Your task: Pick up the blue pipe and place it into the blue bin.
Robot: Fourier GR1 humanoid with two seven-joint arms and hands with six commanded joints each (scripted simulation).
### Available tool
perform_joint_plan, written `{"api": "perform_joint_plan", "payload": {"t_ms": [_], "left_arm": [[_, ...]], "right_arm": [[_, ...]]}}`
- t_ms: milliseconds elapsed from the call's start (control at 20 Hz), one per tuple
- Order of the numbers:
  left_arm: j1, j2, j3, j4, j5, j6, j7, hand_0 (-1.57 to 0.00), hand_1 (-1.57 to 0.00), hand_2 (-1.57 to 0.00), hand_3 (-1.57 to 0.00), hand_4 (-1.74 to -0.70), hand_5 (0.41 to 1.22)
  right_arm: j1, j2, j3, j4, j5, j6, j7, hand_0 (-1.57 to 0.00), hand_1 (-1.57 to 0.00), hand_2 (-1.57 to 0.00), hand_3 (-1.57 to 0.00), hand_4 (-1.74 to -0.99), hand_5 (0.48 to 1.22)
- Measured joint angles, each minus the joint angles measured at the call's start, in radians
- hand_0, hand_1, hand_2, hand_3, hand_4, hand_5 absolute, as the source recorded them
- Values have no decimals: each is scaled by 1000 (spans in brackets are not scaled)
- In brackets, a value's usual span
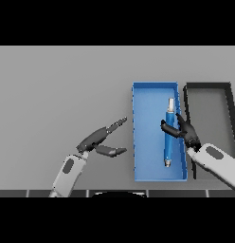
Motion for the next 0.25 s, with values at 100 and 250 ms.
{"api": "perform_joint_plan", "payload": {"t_ms": [100,250], "left_arm": [[-7,-9,-1,-1,-1,6,12,1,1,1,1,-930,496],[-9,2,9,-38,22,-2,29,1,1,1,1,-930,495]], "right_arm": [[-20,-6,9,0,8,16,1,-19,-17,-17,-4,-1084,713],[-26,-12,19,-9,8,30,1,-19,-17,-17,-4,-1084,714]]}}
